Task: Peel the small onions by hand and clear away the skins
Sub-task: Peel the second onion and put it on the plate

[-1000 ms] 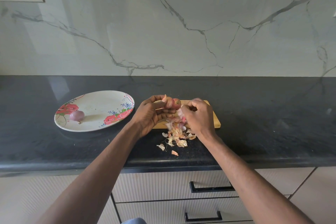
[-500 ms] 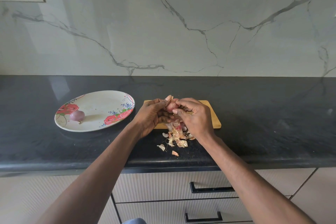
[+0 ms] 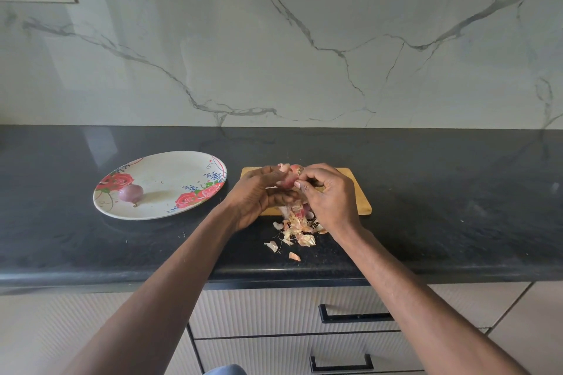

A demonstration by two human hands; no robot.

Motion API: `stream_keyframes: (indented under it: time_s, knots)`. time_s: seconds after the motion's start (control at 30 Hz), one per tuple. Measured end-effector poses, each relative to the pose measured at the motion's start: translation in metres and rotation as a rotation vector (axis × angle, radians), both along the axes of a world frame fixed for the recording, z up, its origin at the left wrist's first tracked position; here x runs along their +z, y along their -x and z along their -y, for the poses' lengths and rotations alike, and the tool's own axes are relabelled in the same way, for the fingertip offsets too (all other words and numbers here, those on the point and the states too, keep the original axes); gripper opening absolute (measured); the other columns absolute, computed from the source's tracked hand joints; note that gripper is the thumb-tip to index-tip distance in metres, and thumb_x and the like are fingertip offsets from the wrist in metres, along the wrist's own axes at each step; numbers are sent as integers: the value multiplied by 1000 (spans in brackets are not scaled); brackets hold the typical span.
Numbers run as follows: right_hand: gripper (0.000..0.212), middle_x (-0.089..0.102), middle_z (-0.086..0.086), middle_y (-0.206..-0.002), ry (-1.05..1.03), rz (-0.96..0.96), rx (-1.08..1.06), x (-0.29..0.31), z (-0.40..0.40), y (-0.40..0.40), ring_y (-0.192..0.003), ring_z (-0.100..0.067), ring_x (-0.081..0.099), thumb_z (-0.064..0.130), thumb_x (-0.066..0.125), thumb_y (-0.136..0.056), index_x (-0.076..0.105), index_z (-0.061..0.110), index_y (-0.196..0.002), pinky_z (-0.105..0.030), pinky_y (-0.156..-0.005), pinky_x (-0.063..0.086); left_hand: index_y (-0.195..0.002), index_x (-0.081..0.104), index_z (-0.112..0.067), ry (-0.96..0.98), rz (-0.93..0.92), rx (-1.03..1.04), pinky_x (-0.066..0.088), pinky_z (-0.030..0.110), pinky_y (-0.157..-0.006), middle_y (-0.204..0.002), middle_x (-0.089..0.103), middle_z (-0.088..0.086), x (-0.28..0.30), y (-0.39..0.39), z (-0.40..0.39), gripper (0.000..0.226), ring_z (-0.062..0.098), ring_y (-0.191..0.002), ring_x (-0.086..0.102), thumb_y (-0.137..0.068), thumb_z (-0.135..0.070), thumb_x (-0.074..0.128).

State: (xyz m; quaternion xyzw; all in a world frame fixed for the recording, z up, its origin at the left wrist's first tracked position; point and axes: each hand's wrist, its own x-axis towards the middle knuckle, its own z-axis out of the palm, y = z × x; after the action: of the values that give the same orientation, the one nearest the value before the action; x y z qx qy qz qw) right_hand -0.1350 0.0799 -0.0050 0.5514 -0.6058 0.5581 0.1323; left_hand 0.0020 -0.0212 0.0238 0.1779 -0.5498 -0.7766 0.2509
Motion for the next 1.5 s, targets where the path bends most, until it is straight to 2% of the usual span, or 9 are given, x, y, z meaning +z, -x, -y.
stream_keyframes:
  time_s: [0.1, 0.27, 0.43, 0.63, 1.03, 1.2, 1.3, 1.4, 1.5]
  knots:
    - [15, 68, 8, -94, 11, 5, 0, 0, 0, 0, -86, 8, 63, -5, 79, -80, 76, 4, -92, -12, -77, 54, -124, 58, 7, -34, -31, 24, 63, 30, -69, -100, 70, 21, 0, -1, 0, 48, 28, -78, 70, -80, -9, 71]
    - [17, 66, 12, -90, 25, 31, -24, 2, 0, 0, -84, 8, 63, -6, 78, -81, 76, 5, -93, -10, -74, 52, -110, 59, 4, -80, -64, 51, 63, 30, -73, -92, 73, 19, 0, -1, 1, 14, 28, -82, 74, -97, 1, 55]
    - [14, 67, 8, -90, 25, 28, -51, 2, 0, 0, -82, 8, 62, -7, 76, -82, 76, 3, -92, -11, -73, 53, -109, 66, 0, -119, -87, 58, 59, 40, -88, -100, 74, 19, 1, -2, 2, 18, 31, -91, 74, -99, 2, 51]
    - [13, 67, 6, -88, 39, 40, -114, 3, 0, 1, -80, 7, 61, -7, 75, -82, 75, 5, -88, -11, -73, 53, -117, 62, -3, -94, -55, 73, 64, 33, -71, -96, 74, 21, 2, 0, 1, 19, 30, -82, 74, -100, -3, 52]
    - [11, 68, -1, -87, 19, 48, -165, 3, 0, 1, -74, 0, 59, -7, 75, -81, 74, 3, -86, -9, -67, 50, -109, 62, -2, -112, -60, 52, 61, 32, -77, -90, 75, 16, 3, -1, 0, 14, 27, -82, 70, -102, -6, 51]
    - [11, 68, -2, -88, -2, 75, -219, 2, 0, 3, -75, -10, 63, -6, 75, -81, 75, 3, -87, -26, -67, 58, -108, 62, -3, -70, -62, 97, 60, 33, -77, -91, 75, 14, 0, -1, 4, 12, 25, -80, 72, -100, -5, 52]
    - [6, 68, 7, -88, -35, 71, -148, 4, -1, 0, -77, -1, 62, 2, 77, -83, 77, 6, -87, -20, -74, 56, -106, 63, -2, -68, -70, 82, 58, 39, -89, -94, 75, 16, 0, 0, 4, 12, 27, -85, 73, -100, -4, 52]
    - [19, 67, 15, -90, -83, 141, -23, 7, -2, -4, -84, 9, 62, 22, 82, -83, 78, 10, -97, -7, -76, 48, -111, 60, -1, -104, -88, 65, 62, 37, -82, -94, 75, 16, 1, -1, 3, 14, 27, -83, 72, -98, 0, 54]
    - [32, 71, 7, -97, -136, 172, 16, 7, -1, -5, -87, -1, 66, 26, 85, -79, 77, 10, -106, -14, -75, 53, -113, 57, -1, -124, -84, 43, 62, 41, -83, -91, 74, 18, 1, -1, 2, 18, 28, -82, 73, -95, 2, 58]
